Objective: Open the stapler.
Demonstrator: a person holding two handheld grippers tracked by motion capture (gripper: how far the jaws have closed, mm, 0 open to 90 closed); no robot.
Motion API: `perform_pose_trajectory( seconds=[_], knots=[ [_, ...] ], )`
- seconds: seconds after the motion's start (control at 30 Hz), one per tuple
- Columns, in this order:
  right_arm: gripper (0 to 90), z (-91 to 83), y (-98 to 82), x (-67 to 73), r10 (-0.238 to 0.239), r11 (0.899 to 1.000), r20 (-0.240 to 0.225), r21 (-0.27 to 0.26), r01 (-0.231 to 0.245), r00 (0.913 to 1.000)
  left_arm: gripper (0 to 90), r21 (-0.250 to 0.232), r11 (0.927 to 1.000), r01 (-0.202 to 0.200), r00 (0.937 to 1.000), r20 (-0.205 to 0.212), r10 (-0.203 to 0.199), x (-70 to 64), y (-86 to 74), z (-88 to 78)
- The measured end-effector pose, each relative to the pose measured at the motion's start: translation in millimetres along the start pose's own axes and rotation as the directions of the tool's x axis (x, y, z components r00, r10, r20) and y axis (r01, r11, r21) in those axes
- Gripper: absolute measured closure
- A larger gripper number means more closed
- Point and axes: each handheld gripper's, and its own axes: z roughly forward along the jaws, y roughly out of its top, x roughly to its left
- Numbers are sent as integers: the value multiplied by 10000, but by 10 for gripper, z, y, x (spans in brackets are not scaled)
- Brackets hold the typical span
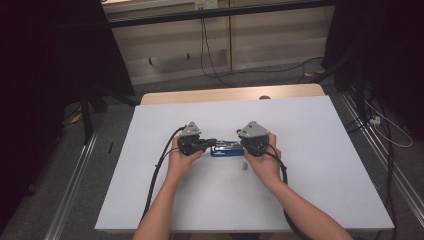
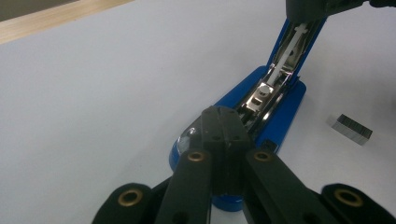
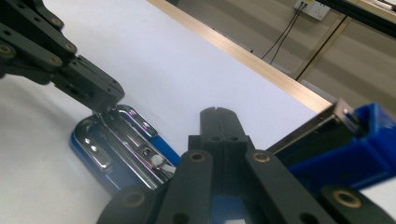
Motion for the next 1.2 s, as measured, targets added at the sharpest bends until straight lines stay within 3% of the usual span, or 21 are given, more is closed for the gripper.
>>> perform_pose_trajectory(
  seconds=[0.1, 0.37, 0.67, 0.8, 0.97, 1.1, 1.2],
  knots=[
    [900, -15, -64, -84, 521, 9986, -4, 100, -521, 9986, 900, 7, 10000, 2, 10000, 35, -2, 3, -2, -2],
    [900, -45, -272, -230, 1159, 9928, -202, 317, -1152, 9931, 900, -19, 9999, 136, 9998, 132, -135, 11, -8, -2],
    [900, -31, -385, -266, 1057, 9931, -287, 538, -1041, 9940, 900, -76, 9998, 195, 9996, 198, -193, 21, -15, -2],
    [900, -35, -423, -293, 1218, 9919, -437, 403, -1200, 9916, 900, -112, 9998, 158, 9997, 196, -156, 27, -18, -1],
    [900, -40, -423, -285, 1034, 9941, -479, 391, -1016, 9935, 900, -96, 9997, 223, 9996, 190, -221, 16, -15, -1],
    [900, -33, -437, -292, 1253, 9918, -674, 322, -1234, 9898, 900, -3, 10000, 6, 10000, 37, -6, 2, 0, -3],
    [900, -27, -430, -292, 996, 9947, -767, 331, -973, 9921, 900, -34, 9999, 100, 9999, 44, -99, -3, 1, -3]
  ],
)
